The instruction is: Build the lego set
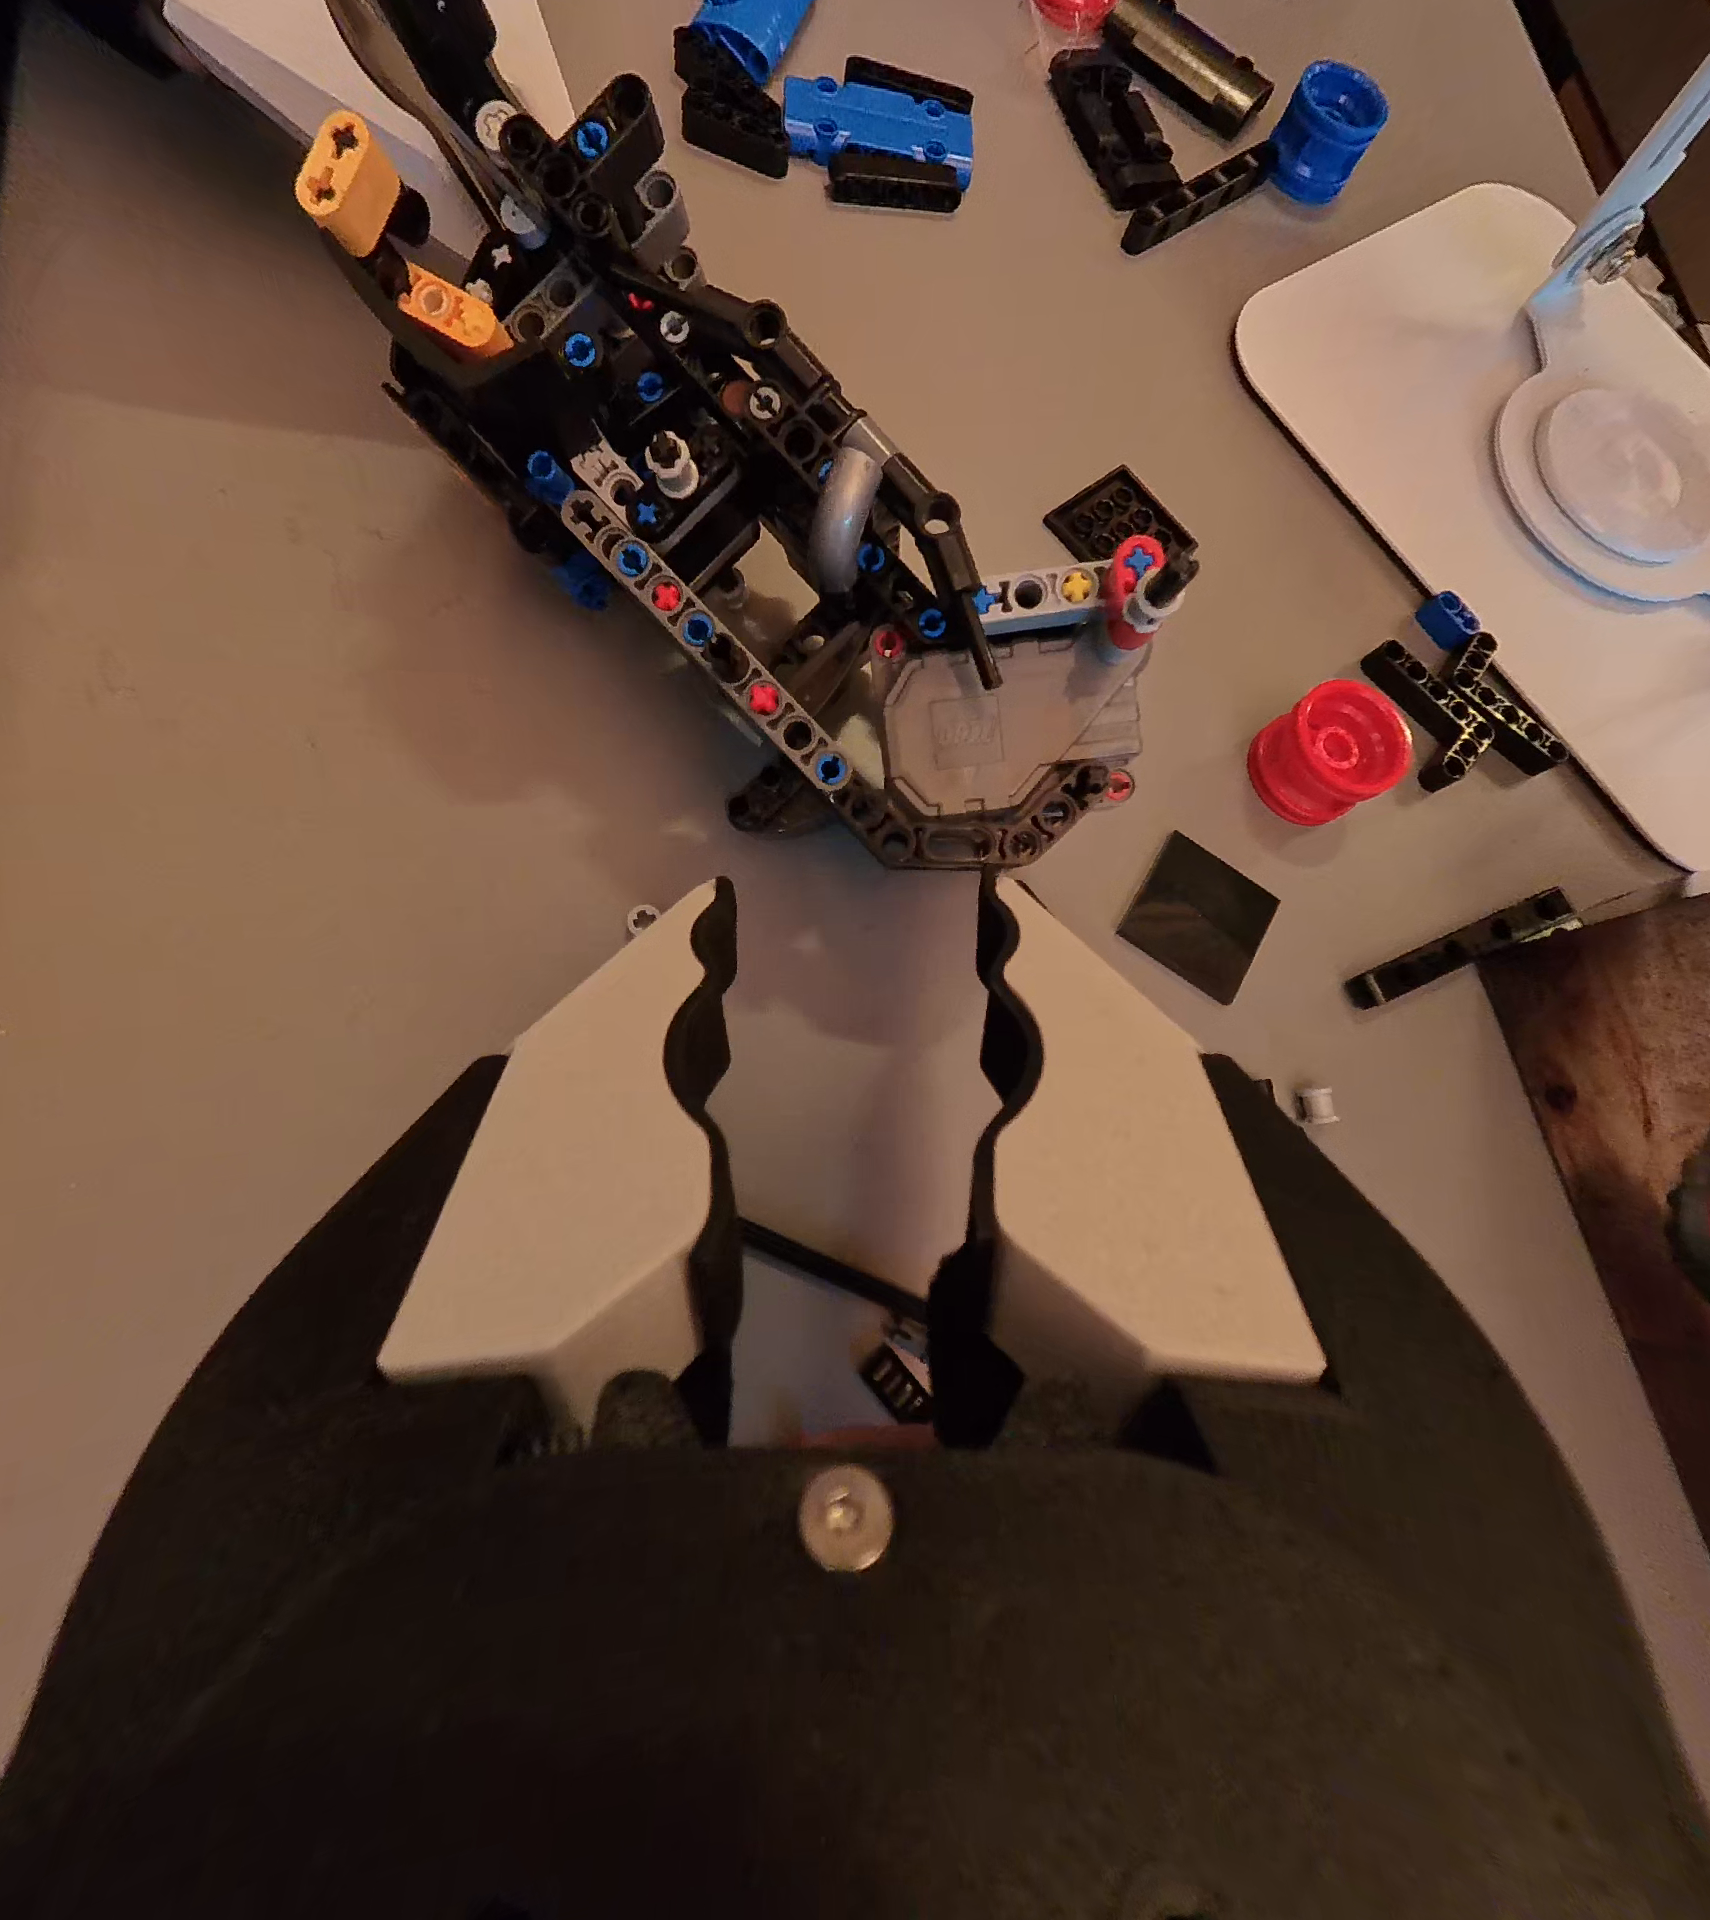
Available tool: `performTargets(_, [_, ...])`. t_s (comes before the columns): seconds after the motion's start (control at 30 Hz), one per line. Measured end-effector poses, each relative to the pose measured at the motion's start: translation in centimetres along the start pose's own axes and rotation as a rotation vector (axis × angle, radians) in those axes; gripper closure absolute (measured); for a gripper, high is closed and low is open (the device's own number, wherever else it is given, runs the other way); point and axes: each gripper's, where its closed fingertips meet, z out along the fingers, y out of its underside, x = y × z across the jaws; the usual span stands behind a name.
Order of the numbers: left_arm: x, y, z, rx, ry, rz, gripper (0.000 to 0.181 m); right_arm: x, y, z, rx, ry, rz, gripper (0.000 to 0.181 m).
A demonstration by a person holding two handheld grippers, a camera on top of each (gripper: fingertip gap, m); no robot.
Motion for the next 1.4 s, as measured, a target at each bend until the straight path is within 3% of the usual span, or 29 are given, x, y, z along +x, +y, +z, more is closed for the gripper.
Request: performTargets(1.4, [-1.8,-0.7,-0.9,0.004,-0.166,0.128,0.172,-0.4,0.0,0.2,-0.007,-0.010,-0.011,0.137])
